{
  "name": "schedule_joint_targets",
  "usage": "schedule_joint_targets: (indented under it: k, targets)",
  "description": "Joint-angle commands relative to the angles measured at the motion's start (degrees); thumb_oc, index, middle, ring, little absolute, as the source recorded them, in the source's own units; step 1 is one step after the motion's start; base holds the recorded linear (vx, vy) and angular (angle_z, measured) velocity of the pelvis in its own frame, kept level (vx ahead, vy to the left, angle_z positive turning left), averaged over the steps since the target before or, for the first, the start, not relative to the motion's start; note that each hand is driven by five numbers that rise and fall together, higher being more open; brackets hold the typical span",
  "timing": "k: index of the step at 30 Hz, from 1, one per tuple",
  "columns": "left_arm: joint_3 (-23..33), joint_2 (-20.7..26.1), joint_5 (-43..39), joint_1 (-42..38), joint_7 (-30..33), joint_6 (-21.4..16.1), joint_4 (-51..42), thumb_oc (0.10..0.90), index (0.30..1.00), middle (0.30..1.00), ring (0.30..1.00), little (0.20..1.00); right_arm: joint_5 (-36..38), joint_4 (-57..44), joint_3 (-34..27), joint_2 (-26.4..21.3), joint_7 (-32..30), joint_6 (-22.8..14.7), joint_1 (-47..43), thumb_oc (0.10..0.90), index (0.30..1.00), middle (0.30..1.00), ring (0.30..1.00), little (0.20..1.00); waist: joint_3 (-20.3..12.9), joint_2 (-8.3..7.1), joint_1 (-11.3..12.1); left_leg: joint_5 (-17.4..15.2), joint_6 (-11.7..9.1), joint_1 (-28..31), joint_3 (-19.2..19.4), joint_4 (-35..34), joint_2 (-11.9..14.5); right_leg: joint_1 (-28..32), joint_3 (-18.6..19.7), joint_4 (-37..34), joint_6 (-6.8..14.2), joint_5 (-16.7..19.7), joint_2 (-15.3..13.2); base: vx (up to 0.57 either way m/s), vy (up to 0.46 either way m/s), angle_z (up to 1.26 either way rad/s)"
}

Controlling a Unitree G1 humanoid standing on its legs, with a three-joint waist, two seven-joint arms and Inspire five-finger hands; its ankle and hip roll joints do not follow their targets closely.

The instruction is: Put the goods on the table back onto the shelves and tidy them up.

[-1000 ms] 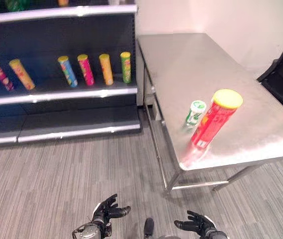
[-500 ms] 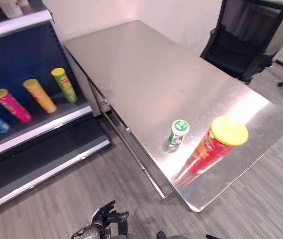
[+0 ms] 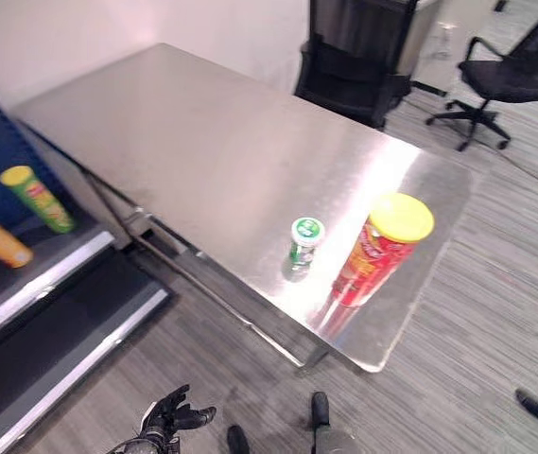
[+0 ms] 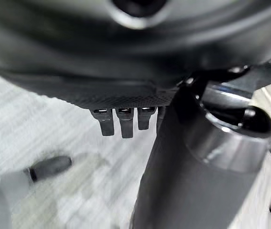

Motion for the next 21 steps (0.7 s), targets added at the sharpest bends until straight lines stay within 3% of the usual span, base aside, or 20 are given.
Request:
schedule_joint_targets:
  k: [1,4,6,7,8,12,16,21]
  targets:
    - [1.9,-0.7,1.6,-3.6,-1.4,-2.6,-0.9,0.8,0.9,0.9,0.9,0.9,-1.7,-7.3,-2.4,-10.4,-2.2,-9.8,-5.5,0.8,0.9,0.9,0.9,0.9,-1.0,1.99,0.3,-7.0,-2.6,1.3,-2.0,0.6,1.3,0.7,5.7,3.6,1.2,-2.3,0.5,0.04,-0.069,-0.22]
    - [2.5,-0.3,2.4,-2.1,-2.6,-2.5,-0.7,0.8,0.9,0.9,0.9,0.9,2.4,-27.5,-5.7,-14.4,2.2,-15.8,-7.8,0.8,0.9,0.9,0.9,0.9,-4.1,0.1,0.3,-7.2,-3.3,2.2,-1.5,0.7,0.9,5.0,5.6,-3.6,1.2,-2.4,0.9,0.09,-0.155,-0.28]
    - [2.6,-0.5,2.4,-1.6,-2.8,-2.7,-0.6,0.8,0.9,0.9,0.9,0.9,4.9,-31.0,-6.0,-15.0,3.8,-17.2,-9.2,0.8,0.9,0.9,0.9,0.9,-4.7,-0.13,0.4,-6.8,-3.6,2.2,-1.1,0.6,1.3,5.7,5.7,-5.7,1.1,-1.7,1.3,0.04,-0.123,-0.1]
    - [1.8,-0.7,2.6,-0.9,-3.3,-3.0,-1.2,0.8,0.9,0.9,0.9,0.9,9.0,-37.4,-5.0,-17.3,6.2,-20.1,-13.3,0.8,0.9,0.9,0.9,0.9,-5.6,-0.36,1.0,-6.7,-4.2,2.8,-0.8,0.6,2.1,6.9,5.4,-7.6,0.7,-1.7,1.8,0.04,-0.081,0.04]
    - [2.0,-0.8,2.6,-0.8,-3.3,-3.0,-1.2,0.8,0.9,0.9,0.9,0.9,9.1,-37.4,-4.8,-17.3,6.2,-20.1,-13.6,0.8,0.9,0.9,0.9,0.9,-5.7,-0.31,0.8,-6.7,-4.3,2.8,-0.7,0.6,2.1,6.8,5.4,-7.5,0.7,-1.7,1.9,0.07,-0.122,0.05]
    - [-1.2,-1.3,3.2,0.3,-3.9,-3.1,-2.3,0.8,0.9,0.9,0.9,0.9,25.1,-46.2,3.1,-19.7,13.1,-23.4,-25.2,0.8,0.9,0.9,0.9,0.9,-7.3,-0.32,2.4,-6.2,-5.3,3.3,-1.3,0.6,3.4,7.8,4.2,-7.7,0.0,-3.0,3.1,0.02,-0.105,0.0]
    - [-2.2,-1.7,3.1,1.3,-4.2,-3.0,-2.4,0.8,0.9,0.9,0.9,0.9,30.0,-47.8,8.2,-22.4,14.7,-23.8,-31.1,0.8,0.9,0.9,0.9,0.9,-8.0,-0.09,2.5,-6.1,-5.7,3.6,-1.2,0.6,3.8,8.0,4.0,-7.7,-0.3,-3.4,3.5,0.01,-0.047,0.03]
    - [-2.4,-1.5,4.0,2.8,-4.2,-3.1,-1.4,0.8,0.9,0.9,0.9,0.9,39.6,-52.8,16.0,-24.0,21.7,-22.2,-35.1,0.8,0.9,0.9,0.9,0.9,-8.8,-0.02,3.4,-5.7,-6.4,3.7,-0.7,0.6,4.6,8.3,3.2,-7.7,-0.6,-3.7,4.2,-0.01,-0.038,0.02]
